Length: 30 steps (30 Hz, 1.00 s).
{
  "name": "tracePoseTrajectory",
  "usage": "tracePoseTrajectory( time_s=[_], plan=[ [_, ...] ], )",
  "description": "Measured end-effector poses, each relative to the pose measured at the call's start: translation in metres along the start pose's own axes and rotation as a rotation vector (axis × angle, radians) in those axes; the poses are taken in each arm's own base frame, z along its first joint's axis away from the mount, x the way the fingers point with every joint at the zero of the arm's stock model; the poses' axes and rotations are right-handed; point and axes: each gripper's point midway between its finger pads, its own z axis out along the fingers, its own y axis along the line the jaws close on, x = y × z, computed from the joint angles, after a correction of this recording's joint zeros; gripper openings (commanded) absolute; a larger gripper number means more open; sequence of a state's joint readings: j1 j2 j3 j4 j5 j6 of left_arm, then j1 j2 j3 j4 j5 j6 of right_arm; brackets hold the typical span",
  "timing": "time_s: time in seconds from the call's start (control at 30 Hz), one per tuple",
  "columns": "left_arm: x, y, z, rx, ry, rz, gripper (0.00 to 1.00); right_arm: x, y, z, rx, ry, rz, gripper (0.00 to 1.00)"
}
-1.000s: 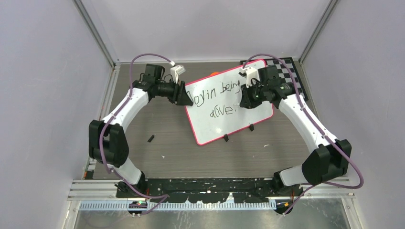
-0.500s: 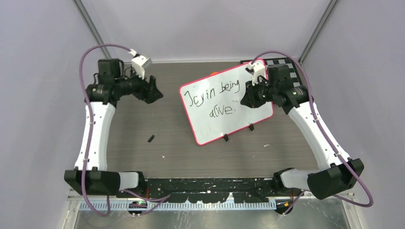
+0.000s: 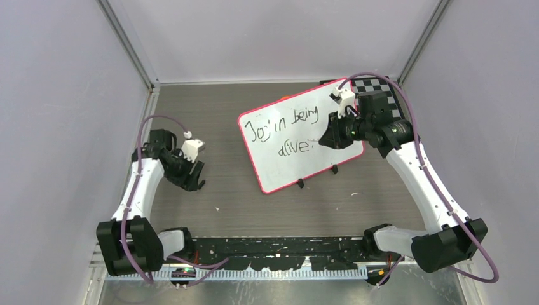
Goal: Write a sentence on the whiteboard
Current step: Close the whiteboard marker at the center of the board.
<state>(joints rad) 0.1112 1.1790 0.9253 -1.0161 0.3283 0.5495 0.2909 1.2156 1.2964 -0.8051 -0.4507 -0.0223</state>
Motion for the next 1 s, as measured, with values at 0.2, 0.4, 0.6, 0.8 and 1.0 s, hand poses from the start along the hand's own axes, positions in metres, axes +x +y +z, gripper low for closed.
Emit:
tracePoseTrajectory(
  time_s=[0.2,0.4,0.6,0.8,1.0],
  plan=[
    [0.019,0.007,0.033,-0.014,0.066,0.027,0.58,0.003,-0.002,0.001,0.004,0.005,0.01,0.0],
    [0.018,0.011,0.059,-0.015,0.089,0.065,0.51,0.002,-0.003,0.001,0.006,0.003,0.014,0.0],
    [0.008,0.01,0.077,-0.028,0.098,0.139,0.44,0.002,-0.003,0.001,0.006,0.004,0.015,0.0],
    [0.013,0.012,0.093,-0.033,0.138,0.188,0.35,0.002,-0.003,0.001,0.01,0.004,0.017,0.0],
    [0.012,0.016,0.095,-0.038,0.143,0.221,0.12,0.003,-0.004,0.002,0.012,0.005,0.018,0.0]
  ],
)
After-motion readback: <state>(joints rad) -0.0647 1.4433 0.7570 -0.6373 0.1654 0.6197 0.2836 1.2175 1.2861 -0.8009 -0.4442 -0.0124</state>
